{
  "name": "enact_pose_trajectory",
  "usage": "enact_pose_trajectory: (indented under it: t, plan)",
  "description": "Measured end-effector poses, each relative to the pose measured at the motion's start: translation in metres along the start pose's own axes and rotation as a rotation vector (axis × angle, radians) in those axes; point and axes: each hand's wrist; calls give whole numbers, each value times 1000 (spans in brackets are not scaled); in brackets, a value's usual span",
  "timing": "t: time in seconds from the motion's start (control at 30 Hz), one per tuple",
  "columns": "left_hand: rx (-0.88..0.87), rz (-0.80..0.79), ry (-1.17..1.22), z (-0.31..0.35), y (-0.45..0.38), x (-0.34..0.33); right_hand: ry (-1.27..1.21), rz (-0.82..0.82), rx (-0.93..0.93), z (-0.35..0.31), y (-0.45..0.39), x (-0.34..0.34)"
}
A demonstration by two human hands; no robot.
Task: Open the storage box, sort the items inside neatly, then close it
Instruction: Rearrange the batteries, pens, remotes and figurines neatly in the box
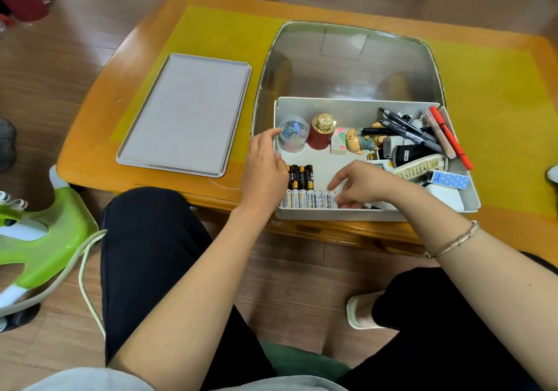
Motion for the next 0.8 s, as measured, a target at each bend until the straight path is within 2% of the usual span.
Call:
enact_pose_trajectory:
  t: [0.1, 0.27, 0.37, 0.47, 0.67, 0.8]
  plan:
    - [0, -3, 3, 0, 0, 0, -46, 19, -26, 1, 3, 4]
    - [6, -6, 15, -1, 0, -1, 93, -31, 103, 3, 11, 6]
    - [0, -9, 19, -1, 0, -1, 127, 110, 159, 8, 14, 13]
    - [-7, -5, 18, -1, 0, 0, 332, 172, 232, 13, 19, 24]
    - [-5, -2, 16, -1, 0, -1, 673, 52, 216, 23, 19, 24]
    - [-7, -6, 16, -1, -1, 0, 867, 56, 271, 27, 12, 20]
Point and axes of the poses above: each hand's wrist, its own y-axis away from the middle knuckle, its own x-axis out of the back of the hand, z = x × y, and after that the axes turned 3 degrees about y, right-handed
